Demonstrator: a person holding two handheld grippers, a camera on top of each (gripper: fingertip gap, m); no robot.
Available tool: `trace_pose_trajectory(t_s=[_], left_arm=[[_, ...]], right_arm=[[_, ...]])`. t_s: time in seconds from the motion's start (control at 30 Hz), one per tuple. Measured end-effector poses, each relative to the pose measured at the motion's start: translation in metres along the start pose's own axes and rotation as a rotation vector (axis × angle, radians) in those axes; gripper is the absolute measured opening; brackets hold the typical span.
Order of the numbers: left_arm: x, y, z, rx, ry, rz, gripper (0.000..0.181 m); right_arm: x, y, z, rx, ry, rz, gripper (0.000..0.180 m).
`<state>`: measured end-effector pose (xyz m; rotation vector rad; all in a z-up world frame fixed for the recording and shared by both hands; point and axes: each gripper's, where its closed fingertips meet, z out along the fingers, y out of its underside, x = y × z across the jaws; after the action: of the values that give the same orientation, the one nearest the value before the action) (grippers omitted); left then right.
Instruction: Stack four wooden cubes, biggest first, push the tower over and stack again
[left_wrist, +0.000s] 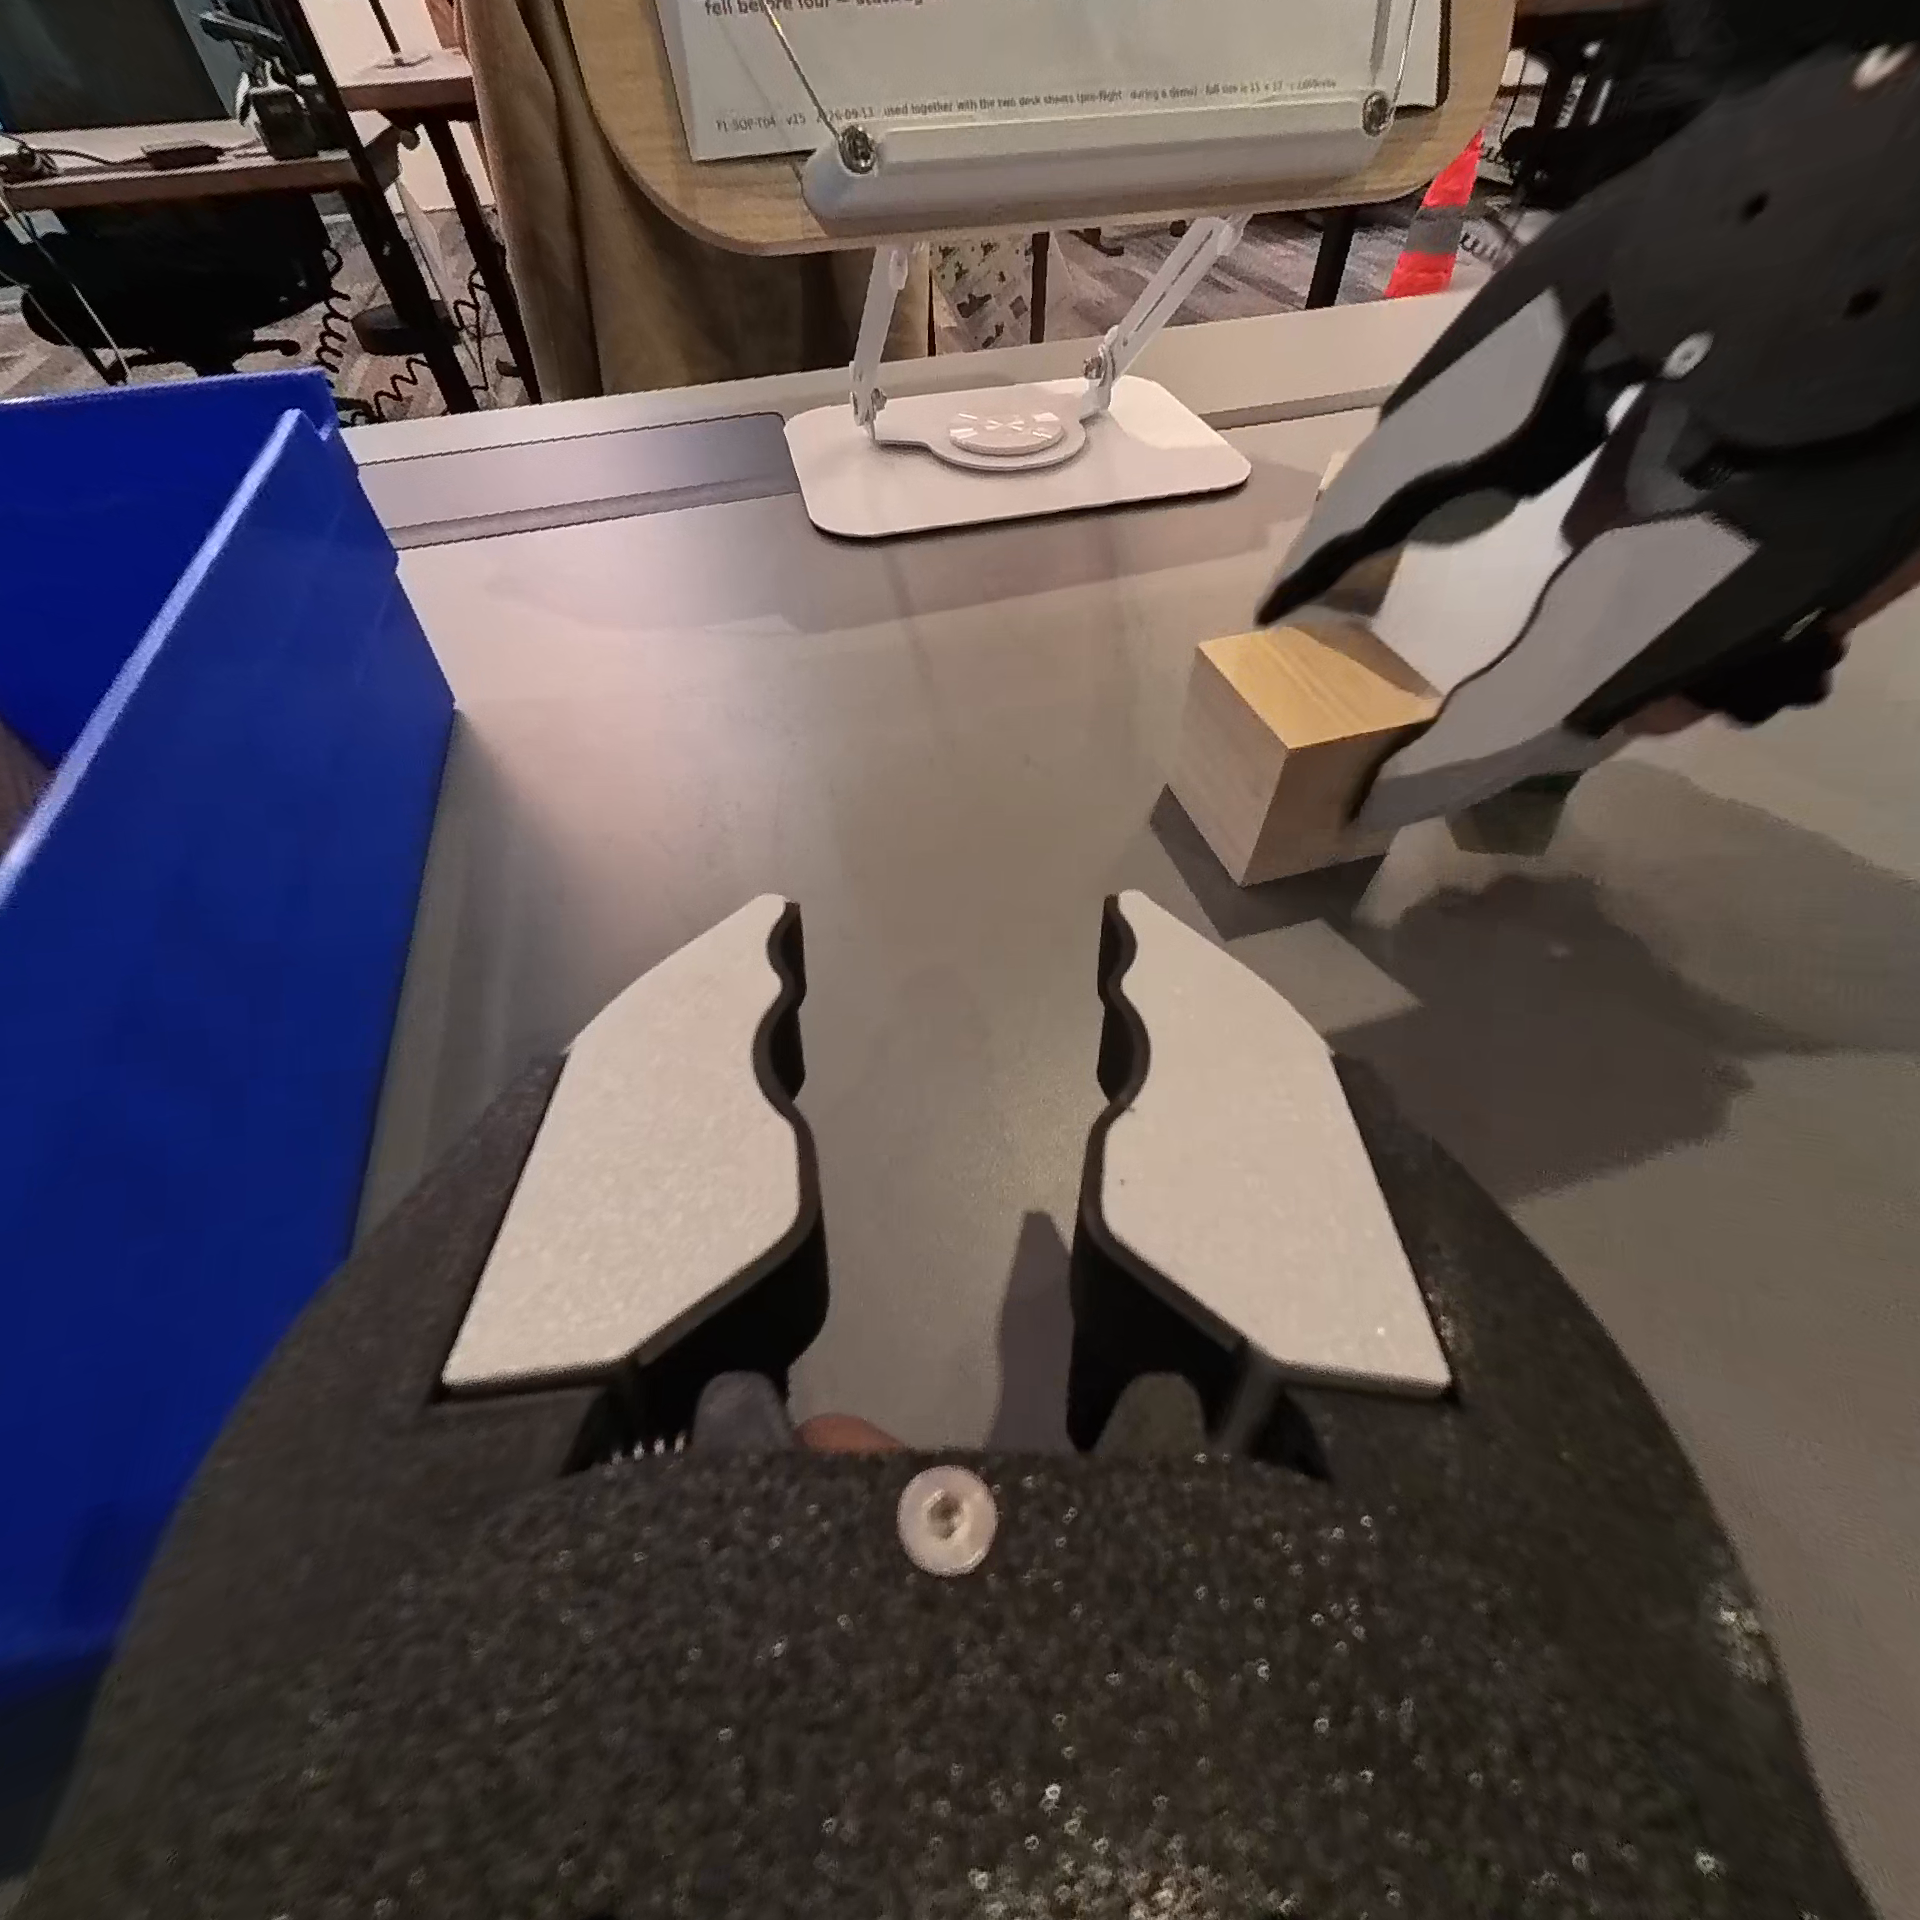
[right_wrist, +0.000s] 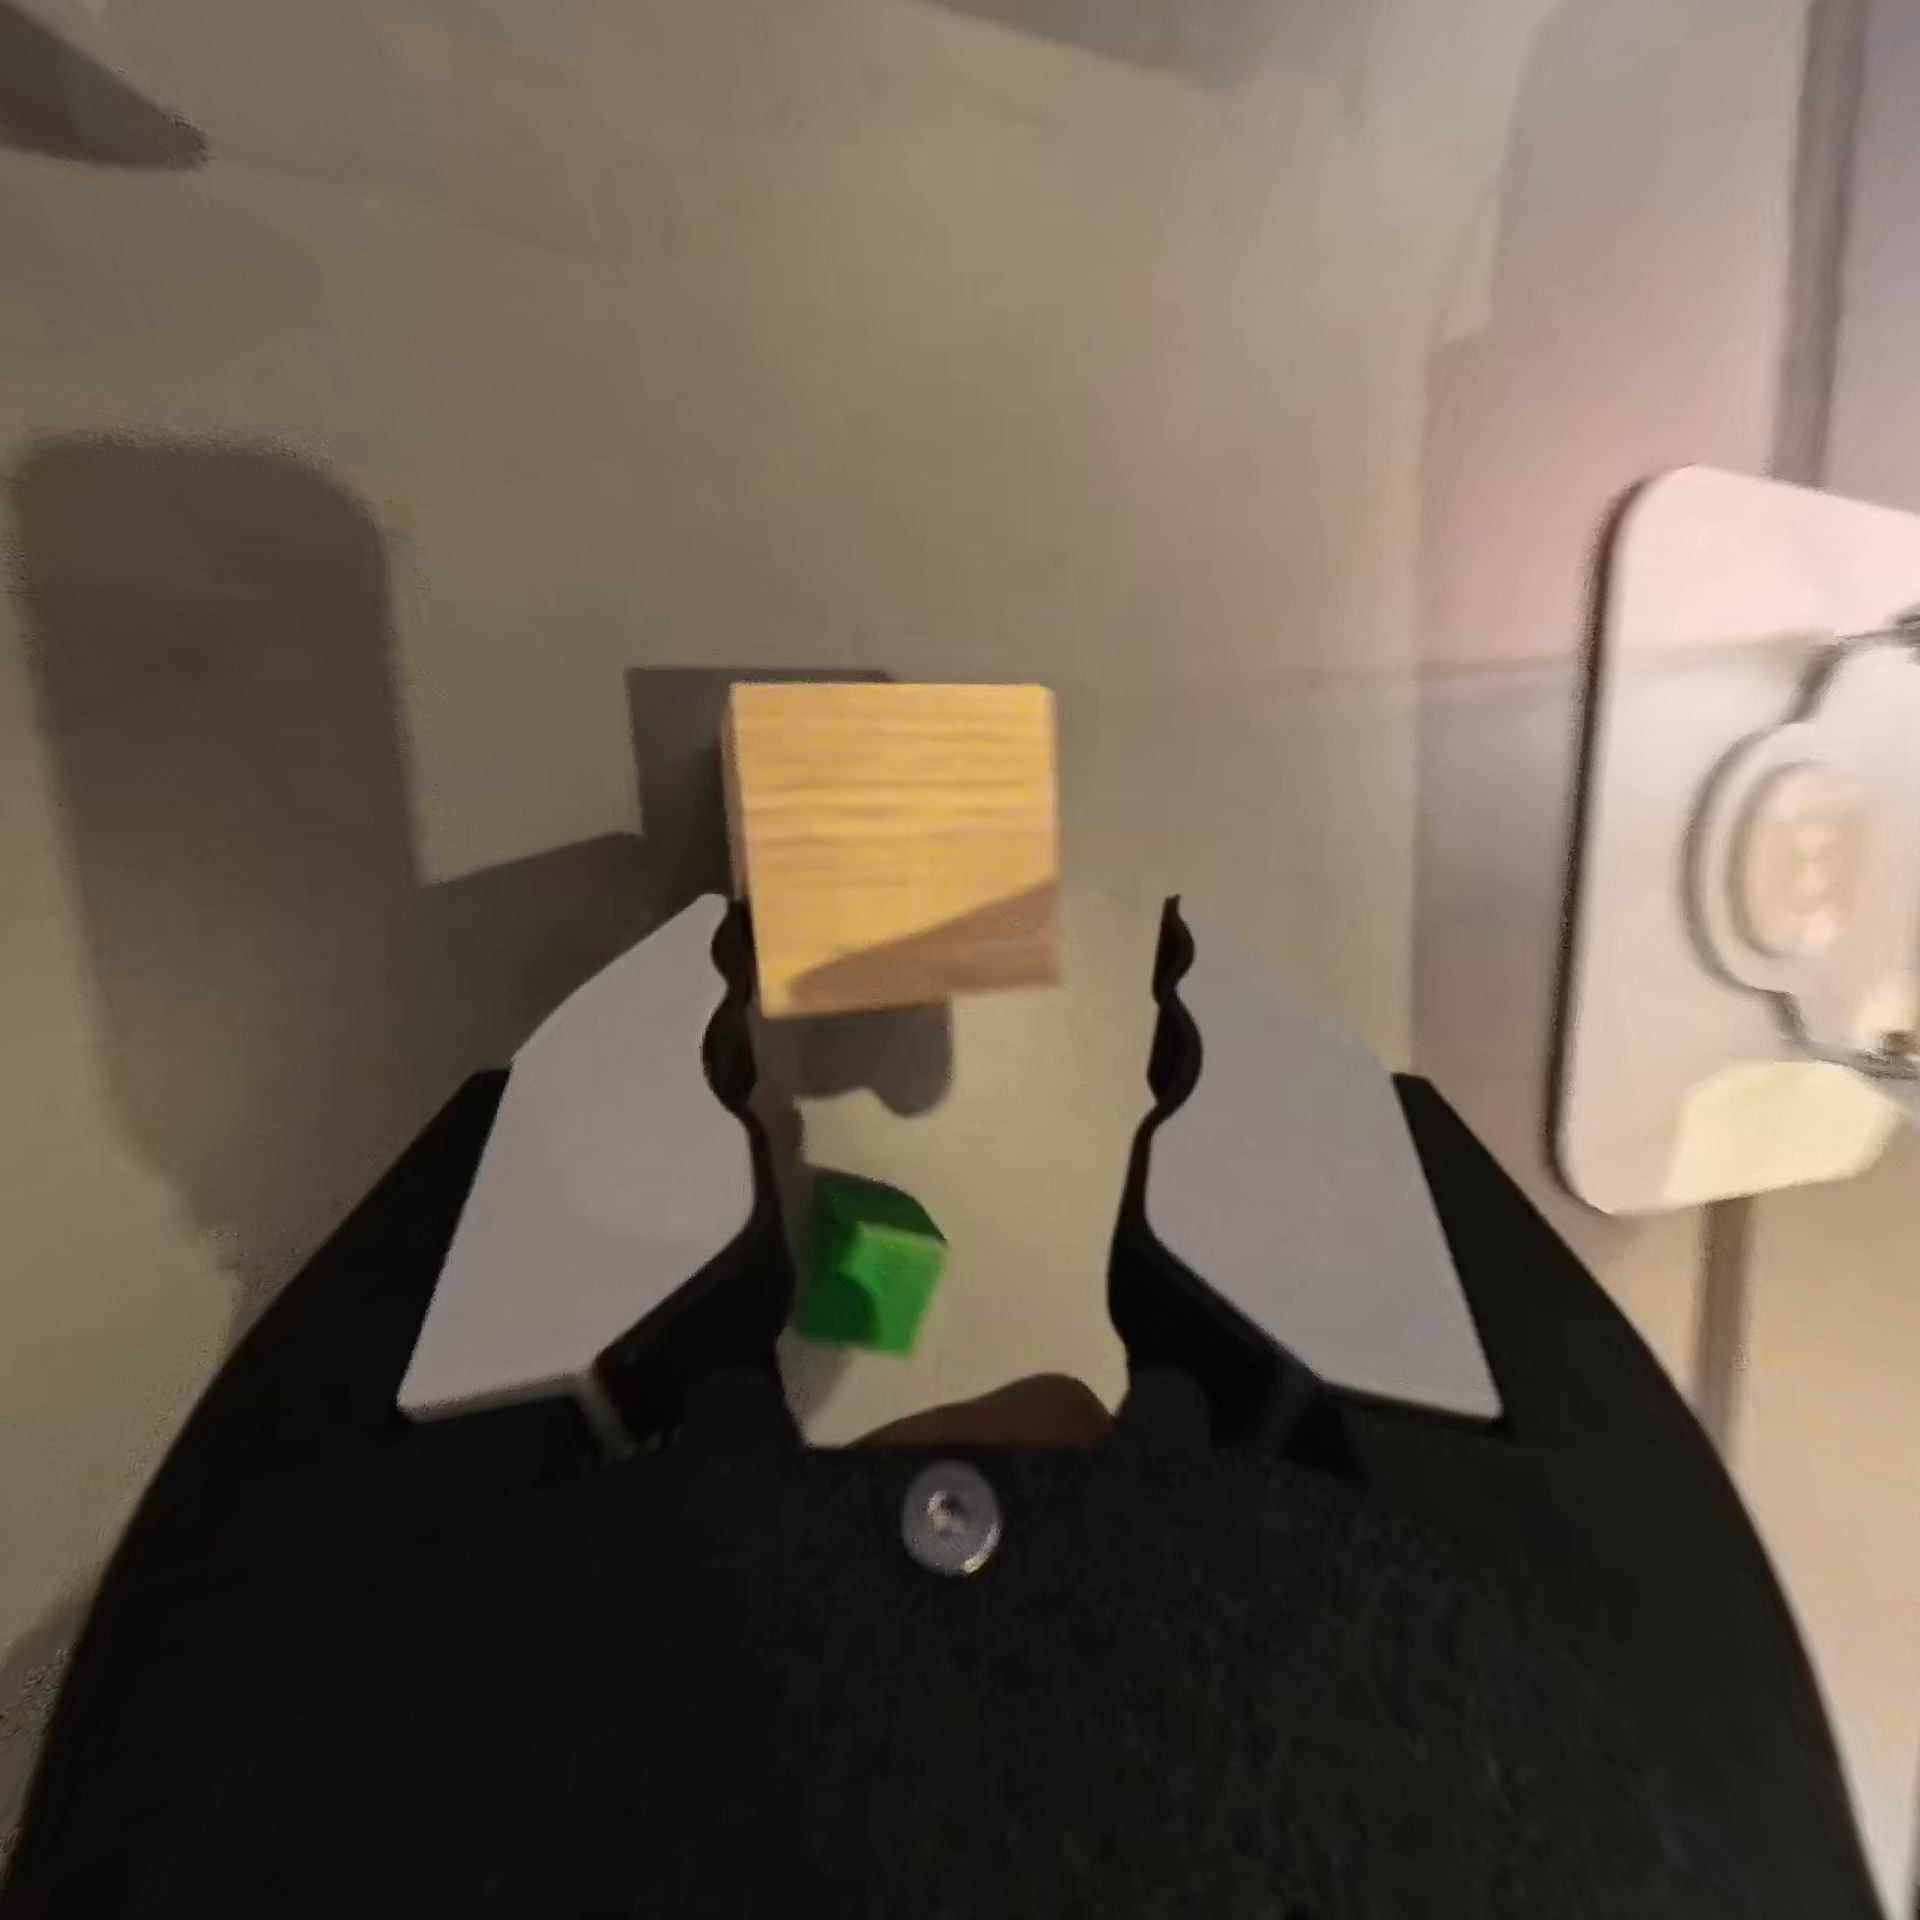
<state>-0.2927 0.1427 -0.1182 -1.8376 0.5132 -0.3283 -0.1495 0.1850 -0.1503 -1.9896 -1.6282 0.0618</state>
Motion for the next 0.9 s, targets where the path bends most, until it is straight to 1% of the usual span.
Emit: trace_pose_trajectory(t_s=[0.03, 0.1, 0.13, 0.17, 0.23, 0.27, 0.3, 0.4, 0.5, 0.6, 0.67, 0.7, 0.73, 0.8, 0.9], left_arm=[[0.0, 0.0, 0.0, 0.001, 0.0, -0.001, 0.054], [0.0, 0.0, 0.0, 0.0, 0.003, 0.0, 0.054], [0.0, 0.0, 0.0, 0.0, 0.003, 0.0, 0.054], [0.001, 0.0, 0.0, -0.002, 0.004, 0.001, 0.054], [0.001, 0.001, 0.001, -0.009, 0.005, 0.007, 0.054], [0.002, 0.001, 0.001, -0.011, 0.005, 0.011, 0.054], [0.002, 0.001, 0.002, -0.012, 0.004, 0.014, 0.054], [0.002, 0.001, 0.002, -0.011, 0.005, 0.017, 0.054], [0.002, 0.001, 0.002, -0.011, 0.008, 0.013, 0.054], [0.002, 0.001, 0.001, -0.009, 0.009, 0.013, 0.054], [0.003, 0.001, 0.002, -0.009, 0.01, 0.014, 0.054], [0.003, 0.001, 0.002, -0.01, 0.011, 0.014, 0.054], [0.003, 0.001, 0.002, -0.012, 0.013, 0.014, 0.054], [0.003, 0.002, 0.002, -0.014, 0.015, 0.013, 0.054], [0.003, 0.002, 0.002, -0.016, 0.016, 0.013, 0.054]], right_arm=[[0.012, -0.002, -0.016, 0.022, 0.037, 0.003, 0.077], [0.053, -0.001, -0.056, 0.076, 0.172, 0.062, 0.07], [0.075, 0.004, -0.074, 0.088, 0.228, 0.116, 0.07], [0.093, 0.012, -0.087, 0.102, 0.257, 0.203, 0.068], [0.116, 0.033, -0.095, 0.108, 0.261, 0.39, 0.069], [0.127, 0.049, -0.093, 0.077, 0.303, 0.476, 0.067], [0.129, 0.061, -0.086, 0.059, 0.305, 0.521, 0.067], [0.123, 0.092, -0.05, -0.038, 0.315, 0.585, 0.072], [0.113, 0.106, -0.019, -0.109, 0.294, 0.583, 0.074], [0.106, 0.106, 0.0, -0.132, 0.251, 0.577, 0.073], [0.105, 0.109, 0.007, -0.161, 0.255, 0.557, 0.066], [0.107, 0.111, 0.007, -0.178, 0.279, 0.544, 0.051], [0.109, 0.111, 0.007, -0.181, 0.287, 0.522, 0.047], [0.107, 0.108, 0.005, -0.178, 0.259, 0.521, 0.047], [0.116, 0.092, -0.014, -0.14, 0.298, 0.482, 0.047]])
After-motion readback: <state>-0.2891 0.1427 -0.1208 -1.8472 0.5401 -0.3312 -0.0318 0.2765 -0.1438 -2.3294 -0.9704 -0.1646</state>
